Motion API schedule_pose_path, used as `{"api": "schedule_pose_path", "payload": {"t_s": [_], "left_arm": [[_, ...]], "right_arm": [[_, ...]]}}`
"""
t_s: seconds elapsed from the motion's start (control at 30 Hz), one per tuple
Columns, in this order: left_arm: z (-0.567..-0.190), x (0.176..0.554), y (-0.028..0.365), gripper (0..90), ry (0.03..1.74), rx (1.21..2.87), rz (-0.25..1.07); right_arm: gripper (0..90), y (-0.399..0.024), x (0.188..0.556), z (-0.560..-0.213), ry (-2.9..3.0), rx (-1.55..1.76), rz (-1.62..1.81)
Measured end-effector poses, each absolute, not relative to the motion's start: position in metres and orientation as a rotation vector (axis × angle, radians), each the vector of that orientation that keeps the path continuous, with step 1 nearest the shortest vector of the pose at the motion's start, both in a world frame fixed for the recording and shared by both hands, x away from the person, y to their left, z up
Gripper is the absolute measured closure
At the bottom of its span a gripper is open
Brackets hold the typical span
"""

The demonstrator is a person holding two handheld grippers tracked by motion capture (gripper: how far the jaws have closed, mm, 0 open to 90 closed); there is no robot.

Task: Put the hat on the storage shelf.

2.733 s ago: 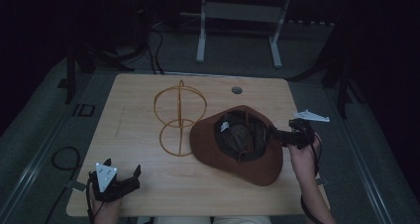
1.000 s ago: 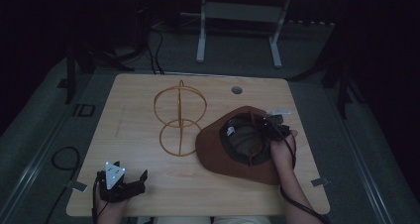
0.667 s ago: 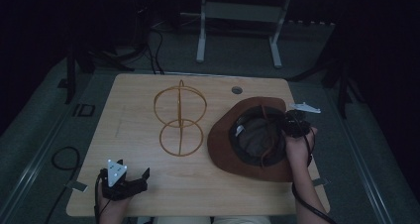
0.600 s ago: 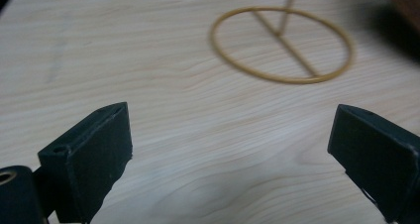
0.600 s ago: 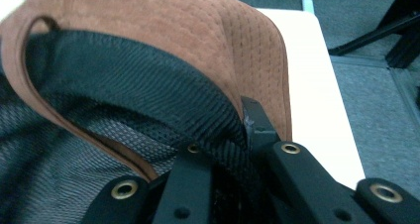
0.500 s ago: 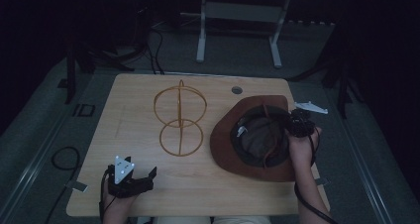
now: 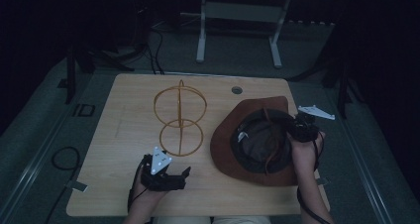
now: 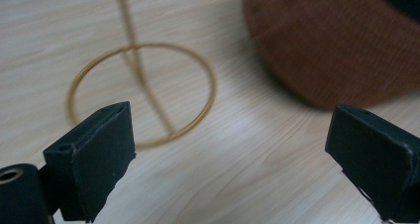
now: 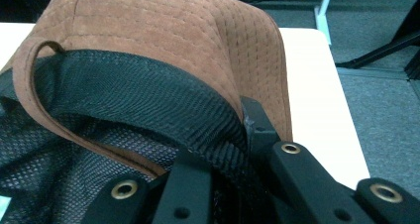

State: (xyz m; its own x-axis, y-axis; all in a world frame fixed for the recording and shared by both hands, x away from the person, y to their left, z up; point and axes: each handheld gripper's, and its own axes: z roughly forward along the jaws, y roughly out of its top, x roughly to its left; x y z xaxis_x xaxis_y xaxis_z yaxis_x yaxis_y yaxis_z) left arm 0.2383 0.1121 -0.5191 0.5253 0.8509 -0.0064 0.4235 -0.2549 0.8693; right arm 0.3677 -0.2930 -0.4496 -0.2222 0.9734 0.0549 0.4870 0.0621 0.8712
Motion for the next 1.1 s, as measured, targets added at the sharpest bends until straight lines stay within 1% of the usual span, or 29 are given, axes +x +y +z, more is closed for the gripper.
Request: {"api": "schedule_pose_path", "payload": {"t_s": [0.17, 0.2, 0.4, 0.5, 0.53, 0.67, 0.77, 0.8, 0.87, 0.93, 0.97, 1.1], "left_arm": [[-0.510, 0.248, 0.080, 6.0, 0.926, 1.879, 0.609], [-0.510, 0.248, 0.080, 6.0, 0.926, 1.879, 0.609], [-0.495, 0.258, 0.051, 6.0, 0.854, 1.888, 0.566], [-0.482, 0.267, 0.029, 6.0, 0.809, 1.892, 0.566], [-0.482, 0.267, 0.029, 6.0, 0.809, 1.892, 0.566], [-0.468, 0.280, 0.007, 6.1, 0.777, 1.892, 0.585], [-0.462, 0.293, -0.009, 6.0, 0.776, 1.895, 0.594], [-0.459, 0.302, -0.020, 6.0, 0.784, 1.915, 0.609], [-0.458, 0.306, -0.025, 6.7, 0.781, 1.934, 0.627], [-0.459, 0.317, -0.041, 6.8, 0.808, 1.966, 0.687], [-0.459, 0.317, -0.041, 7.0, 0.808, 1.966, 0.687], [-0.464, 0.339, -0.057, 7.0, 0.882, 2.025, 0.704]], "right_arm": [[84.1, -0.294, 0.362, -0.449, 1.773, 1.449, 1.105], [84.1, -0.294, 0.362, -0.449, 1.773, 1.449, 1.105], [84.2, -0.294, 0.359, -0.450, 1.777, 1.444, 1.105], [84.2, -0.294, 0.357, -0.450, 1.775, 1.442, 1.111], [84.2, -0.294, 0.356, -0.449, 1.778, 1.442, 1.112], [84.2, -0.293, 0.354, -0.449, 1.783, 1.436, 1.118], [84.1, -0.292, 0.353, -0.447, 1.782, 1.432, 1.131], [84.1, -0.292, 0.352, -0.446, 1.785, 1.430, 1.131], [84.1, -0.292, 0.352, -0.445, 1.785, 1.430, 1.136], [84.1, -0.292, 0.352, -0.445, 1.787, 1.431, 1.141], [84.1, -0.292, 0.352, -0.445, 1.786, 1.430, 1.140], [84.1, -0.292, 0.351, -0.444, 1.786, 1.427, 1.150]]}}
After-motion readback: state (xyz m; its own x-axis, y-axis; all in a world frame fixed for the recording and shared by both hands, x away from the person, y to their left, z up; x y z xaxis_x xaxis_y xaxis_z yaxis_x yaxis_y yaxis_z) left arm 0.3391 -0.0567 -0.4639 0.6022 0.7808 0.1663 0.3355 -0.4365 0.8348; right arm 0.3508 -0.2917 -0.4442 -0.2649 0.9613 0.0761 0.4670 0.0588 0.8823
